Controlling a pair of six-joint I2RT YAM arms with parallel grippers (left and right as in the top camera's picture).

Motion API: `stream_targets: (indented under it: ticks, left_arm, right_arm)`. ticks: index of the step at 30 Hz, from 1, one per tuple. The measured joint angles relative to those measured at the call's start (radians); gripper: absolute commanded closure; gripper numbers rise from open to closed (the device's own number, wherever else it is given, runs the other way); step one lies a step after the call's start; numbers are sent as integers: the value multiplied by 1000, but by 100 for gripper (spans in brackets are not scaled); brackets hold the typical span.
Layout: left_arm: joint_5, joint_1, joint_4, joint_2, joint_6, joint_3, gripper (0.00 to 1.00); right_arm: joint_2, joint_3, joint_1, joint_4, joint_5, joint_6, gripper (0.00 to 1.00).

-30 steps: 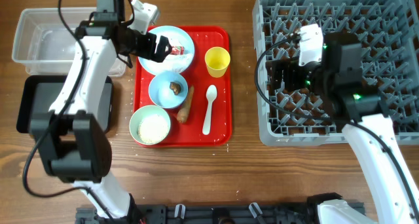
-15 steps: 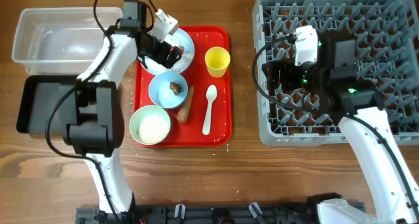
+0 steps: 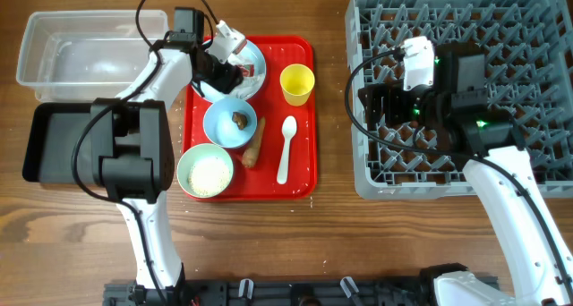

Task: Sort waste into correct bins and load items into the dishwasher rack
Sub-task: 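Grasp the red wrapper and tissue on the blue plate with left gripper, then carry the wrapper and tissue into the clear plastic bin, release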

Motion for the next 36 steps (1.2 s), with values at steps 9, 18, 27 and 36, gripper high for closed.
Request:
stream_targets:
  ticks: [9, 18, 27, 36]
  left_arm:
    - [4, 2, 15, 23, -31, 22, 96]
    - [3, 2, 20, -11, -310, 23, 96]
    - [-154, 18, 20, -342, -454, 68, 96]
    - [-363, 221, 7, -322, -463, 78, 77]
  right_arm:
    - [0, 0, 0, 0, 0, 0, 0]
    - [0, 0, 0, 1, 0, 0, 0]
    - [0, 0, 0, 3, 0, 0, 0]
    - [0, 0, 0, 10, 0, 0, 0]
